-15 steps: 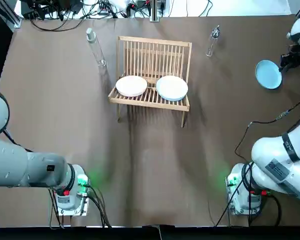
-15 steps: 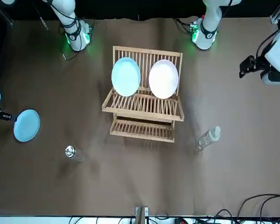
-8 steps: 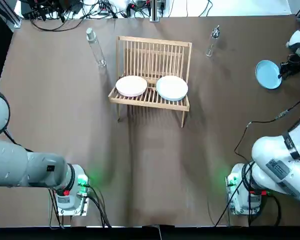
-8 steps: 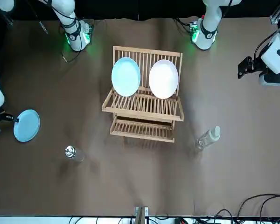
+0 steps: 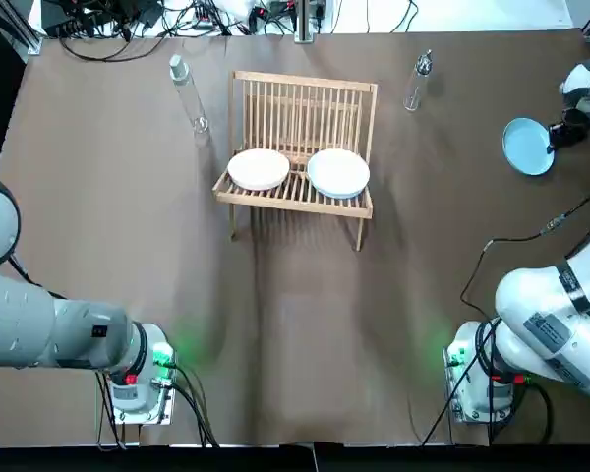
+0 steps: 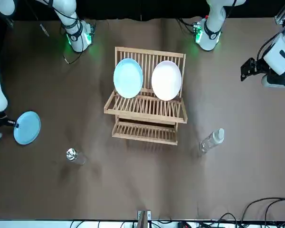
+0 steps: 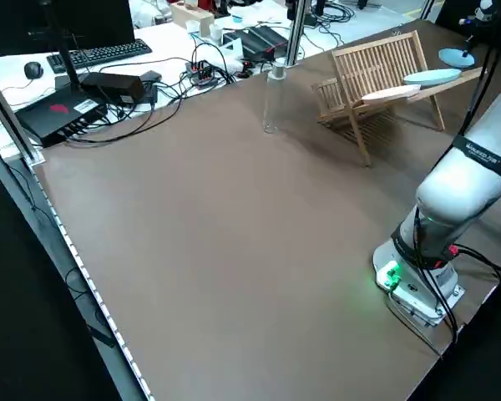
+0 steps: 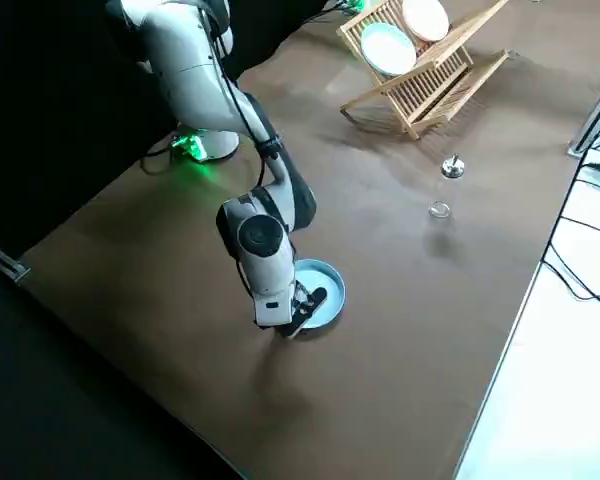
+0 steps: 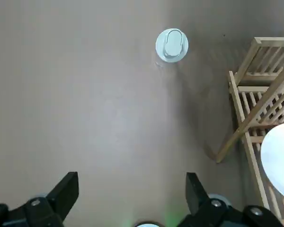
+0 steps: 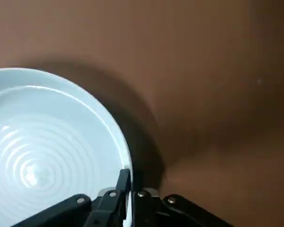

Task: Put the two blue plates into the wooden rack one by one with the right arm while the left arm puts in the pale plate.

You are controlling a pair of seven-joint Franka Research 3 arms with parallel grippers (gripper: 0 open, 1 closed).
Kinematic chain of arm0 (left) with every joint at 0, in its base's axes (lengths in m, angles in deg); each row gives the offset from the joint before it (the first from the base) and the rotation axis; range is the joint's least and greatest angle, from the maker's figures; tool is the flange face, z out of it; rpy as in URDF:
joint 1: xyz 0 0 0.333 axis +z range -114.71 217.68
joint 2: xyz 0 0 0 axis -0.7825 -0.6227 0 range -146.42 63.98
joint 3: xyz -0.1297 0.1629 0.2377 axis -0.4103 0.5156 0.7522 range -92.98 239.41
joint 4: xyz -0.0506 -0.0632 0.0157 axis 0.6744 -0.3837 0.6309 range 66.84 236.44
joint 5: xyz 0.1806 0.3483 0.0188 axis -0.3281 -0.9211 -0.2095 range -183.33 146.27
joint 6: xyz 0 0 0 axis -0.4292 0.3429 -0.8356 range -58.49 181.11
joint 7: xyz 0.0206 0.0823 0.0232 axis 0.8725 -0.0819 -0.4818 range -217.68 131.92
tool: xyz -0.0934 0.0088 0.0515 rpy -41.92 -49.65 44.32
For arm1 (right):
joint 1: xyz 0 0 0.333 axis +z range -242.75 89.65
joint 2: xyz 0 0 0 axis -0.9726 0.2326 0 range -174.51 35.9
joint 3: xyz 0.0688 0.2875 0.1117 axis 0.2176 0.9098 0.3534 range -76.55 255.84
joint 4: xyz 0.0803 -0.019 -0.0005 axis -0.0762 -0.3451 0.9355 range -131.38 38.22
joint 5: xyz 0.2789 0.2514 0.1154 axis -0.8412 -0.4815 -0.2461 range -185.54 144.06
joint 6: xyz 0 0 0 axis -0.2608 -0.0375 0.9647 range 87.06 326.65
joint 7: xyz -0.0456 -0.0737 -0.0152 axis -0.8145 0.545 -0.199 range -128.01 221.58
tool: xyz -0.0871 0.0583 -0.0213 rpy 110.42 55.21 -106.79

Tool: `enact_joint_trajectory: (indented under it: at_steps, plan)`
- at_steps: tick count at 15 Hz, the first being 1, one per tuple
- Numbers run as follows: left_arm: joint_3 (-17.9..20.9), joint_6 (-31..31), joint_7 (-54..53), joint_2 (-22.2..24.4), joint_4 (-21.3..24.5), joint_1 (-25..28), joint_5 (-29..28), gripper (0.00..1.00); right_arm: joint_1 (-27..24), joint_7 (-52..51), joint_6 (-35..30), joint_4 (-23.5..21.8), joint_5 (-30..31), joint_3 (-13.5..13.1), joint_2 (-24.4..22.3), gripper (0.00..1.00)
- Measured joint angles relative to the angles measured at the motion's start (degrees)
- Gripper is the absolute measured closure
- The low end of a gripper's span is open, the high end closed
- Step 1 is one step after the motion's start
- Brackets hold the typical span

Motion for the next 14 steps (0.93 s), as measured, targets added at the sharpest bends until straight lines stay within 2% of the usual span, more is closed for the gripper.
enact_joint_trajectory:
  at_steps: [4,6,7,8,10,14]
  plan:
    - [0.0,0.1,0.0,0.0,0.0,0.0,0.0,0.00,0.1,-3.0,-3.9,1.1,0.0,0.4,0.0,0.96]
    - [0.0,0.1,0.0,0.0,0.0,0.0,0.0,0.00,0.6,-3.6,-10.4,2.5,0.0,0.9,-0.1,0.96]
    - [0.0,0.1,0.0,0.0,0.0,0.0,0.0,0.00,1.2,-3.6,-16.2,4.0,0.0,1.1,-0.3,0.96]
    - [0.0,0.2,0.0,0.0,0.0,0.0,0.0,0.00,3.2,-3.7,-30.3,8.5,0.0,1.3,-1.1,0.96]
    - [0.0,0.2,0.0,0.0,0.0,0.0,0.0,0.00,5.5,-3.7,-43.5,12.9,0.0,1.3,-2.4,0.96]
    - [0.0,0.2,0.0,0.0,0.0,0.0,0.0,0.00,9.5,-3.4,-61.5,16.7,0.0,1.5,-3.5,0.96]
